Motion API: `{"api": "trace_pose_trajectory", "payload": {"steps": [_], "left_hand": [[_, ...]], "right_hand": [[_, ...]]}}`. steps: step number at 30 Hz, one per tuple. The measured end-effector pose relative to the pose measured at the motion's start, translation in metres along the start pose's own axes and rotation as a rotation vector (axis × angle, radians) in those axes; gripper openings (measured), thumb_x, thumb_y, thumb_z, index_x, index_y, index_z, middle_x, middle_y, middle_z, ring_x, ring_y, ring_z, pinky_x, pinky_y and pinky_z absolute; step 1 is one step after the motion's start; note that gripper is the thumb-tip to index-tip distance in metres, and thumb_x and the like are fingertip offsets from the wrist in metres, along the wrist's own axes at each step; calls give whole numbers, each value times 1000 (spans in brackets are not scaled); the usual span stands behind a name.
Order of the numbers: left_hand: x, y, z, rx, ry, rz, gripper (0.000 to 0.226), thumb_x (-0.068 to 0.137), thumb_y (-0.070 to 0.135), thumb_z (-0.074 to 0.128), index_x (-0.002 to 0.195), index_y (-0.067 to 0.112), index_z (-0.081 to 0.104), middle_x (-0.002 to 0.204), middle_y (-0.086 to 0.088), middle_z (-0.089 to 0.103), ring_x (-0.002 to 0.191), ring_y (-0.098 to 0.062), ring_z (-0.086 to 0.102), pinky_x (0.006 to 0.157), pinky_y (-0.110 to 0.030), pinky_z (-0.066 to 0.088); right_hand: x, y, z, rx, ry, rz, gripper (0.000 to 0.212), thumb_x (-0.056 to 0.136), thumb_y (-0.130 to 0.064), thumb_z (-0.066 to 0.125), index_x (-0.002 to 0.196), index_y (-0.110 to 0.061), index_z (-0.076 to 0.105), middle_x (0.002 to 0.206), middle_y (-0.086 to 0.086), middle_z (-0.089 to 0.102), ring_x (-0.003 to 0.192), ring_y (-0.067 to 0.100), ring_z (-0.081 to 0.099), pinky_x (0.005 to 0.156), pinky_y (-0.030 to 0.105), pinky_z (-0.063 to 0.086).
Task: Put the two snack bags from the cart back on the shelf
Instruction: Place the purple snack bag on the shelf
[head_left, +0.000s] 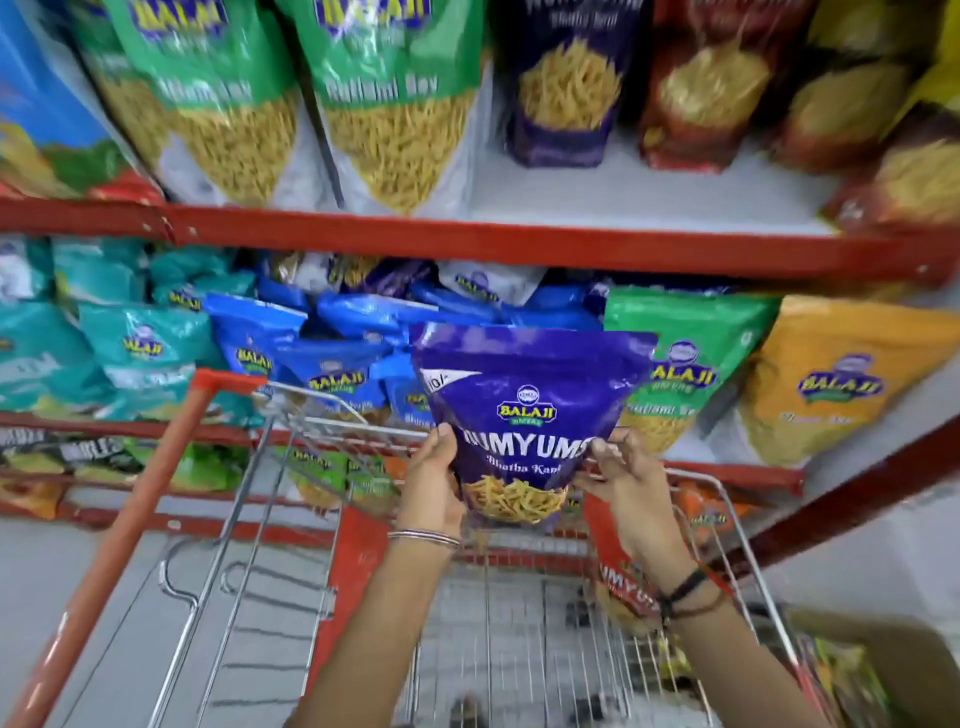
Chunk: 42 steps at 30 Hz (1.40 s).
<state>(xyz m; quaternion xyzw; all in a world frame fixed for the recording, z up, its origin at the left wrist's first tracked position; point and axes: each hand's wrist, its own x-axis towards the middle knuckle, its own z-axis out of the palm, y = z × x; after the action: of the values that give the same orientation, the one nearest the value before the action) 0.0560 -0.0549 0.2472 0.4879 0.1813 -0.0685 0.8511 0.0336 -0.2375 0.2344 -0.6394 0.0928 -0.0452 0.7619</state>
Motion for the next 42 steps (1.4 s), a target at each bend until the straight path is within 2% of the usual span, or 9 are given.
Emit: {"api": "trace_pose_trajectory", "payload": {"steps": [3,9,17,20,24,31,35,38,42], "left_hand": [[-14,42,38,-83,-149,41,27,94,21,35,83,19,59,63,9,73,80,-19,62,91,-48,43],[-30,119,103,-116,-360,192,28,94,24,34,86,21,61,67,12,74,67,-6,68,92,-52,41],[15,194,186,-94,-464,441,24,92,19,35,86,20,59,68,14,72,72,-9,61,71,-29,49],[54,201,203,-68,-441,457,24,92,15,35,86,21,57,71,14,71,72,-4,62,74,-27,51],[99,205,220,-40,-396,421,18,88,18,43,98,15,57,112,-13,58,110,-28,52,109,-59,31],[150,215,222,233,-218,365,53,78,52,51,125,27,51,141,-3,49,129,-32,43,88,-75,37],[158,206,218,354,-237,441,56,84,59,37,133,32,38,149,-1,37,134,-28,37,103,-65,34],[154,190,203,618,-234,598,79,73,77,24,141,37,19,157,7,18,143,-15,19,117,-50,21],[146,173,192,748,-403,620,101,59,88,16,144,36,1,158,8,4,144,-10,9,120,-39,10]], "right_hand": [[6,-55,-4,21,-44,-101,28,92,-3,43,72,-22,50,68,-10,71,69,3,66,60,26,59],[24,-156,-4,53,-41,-346,17,92,-5,44,79,-16,48,79,-3,64,73,2,62,63,28,60],[106,-236,2,154,-83,-603,28,92,-3,43,72,-23,46,74,-10,61,74,6,57,68,34,60],[145,-237,5,191,-77,-591,13,88,-14,49,77,-20,44,68,-14,66,67,5,55,71,34,58],[193,-231,5,188,-14,-473,16,89,-10,49,81,-23,52,83,-3,66,76,14,56,81,51,52],[240,-244,14,160,22,-335,20,92,-5,45,80,-21,51,93,-3,60,95,19,58,75,45,59],[257,-242,13,153,-8,-249,24,92,-5,45,83,-25,54,105,4,59,112,29,53,94,56,47],[258,-230,10,156,21,-235,12,94,-17,45,95,-24,55,131,12,54,119,24,52,96,46,46],[247,-213,16,-56,-19,-198,42,96,-35,32,127,-12,46,137,8,48,118,17,48,92,33,38]]}}
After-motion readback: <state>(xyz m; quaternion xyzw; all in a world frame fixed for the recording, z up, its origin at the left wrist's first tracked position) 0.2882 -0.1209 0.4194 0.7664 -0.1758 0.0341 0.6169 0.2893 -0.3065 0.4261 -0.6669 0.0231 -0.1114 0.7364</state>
